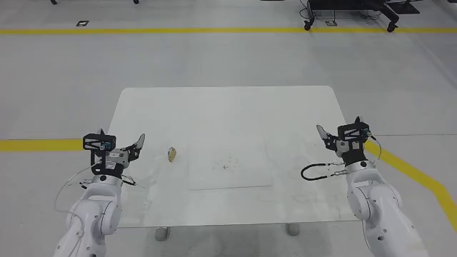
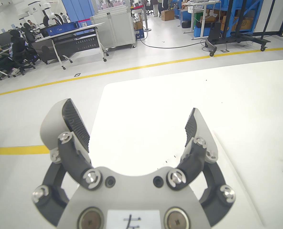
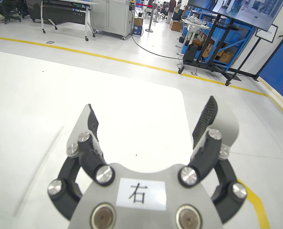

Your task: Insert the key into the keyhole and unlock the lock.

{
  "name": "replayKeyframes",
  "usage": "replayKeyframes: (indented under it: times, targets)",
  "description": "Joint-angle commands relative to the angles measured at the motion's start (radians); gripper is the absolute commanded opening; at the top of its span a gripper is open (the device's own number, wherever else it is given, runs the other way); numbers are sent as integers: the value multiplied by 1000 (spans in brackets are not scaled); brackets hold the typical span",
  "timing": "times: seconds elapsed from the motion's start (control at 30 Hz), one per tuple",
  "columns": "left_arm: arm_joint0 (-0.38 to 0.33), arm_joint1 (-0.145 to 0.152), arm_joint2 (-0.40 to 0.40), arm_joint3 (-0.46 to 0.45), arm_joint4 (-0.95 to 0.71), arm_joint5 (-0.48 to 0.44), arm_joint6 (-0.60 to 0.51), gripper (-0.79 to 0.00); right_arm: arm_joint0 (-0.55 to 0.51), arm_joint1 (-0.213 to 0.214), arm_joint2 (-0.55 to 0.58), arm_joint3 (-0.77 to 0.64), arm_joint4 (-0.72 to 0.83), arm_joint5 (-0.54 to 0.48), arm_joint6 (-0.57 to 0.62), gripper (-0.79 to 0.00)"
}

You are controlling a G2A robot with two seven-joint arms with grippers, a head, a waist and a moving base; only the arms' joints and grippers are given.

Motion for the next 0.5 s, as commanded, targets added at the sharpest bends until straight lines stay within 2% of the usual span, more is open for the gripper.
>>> replayKeyframes:
  times: [0.0,0.1,0.37,0.47]
  targets:
    - [0,0,0,0,0,0,0,0,3,-1,-9,-2,3,-13,3,0]
    - [0,0,0,0,0,0,0,0,30,-2,-56,1,-38,-57,47,0]
    - [0,0,0,0,0,0,0,0,117,-17,-270,27,-55,-236,185,0]
    - [0,0,0,0,0,0,0,0,149,-24,-332,30,-52,-263,226,0]
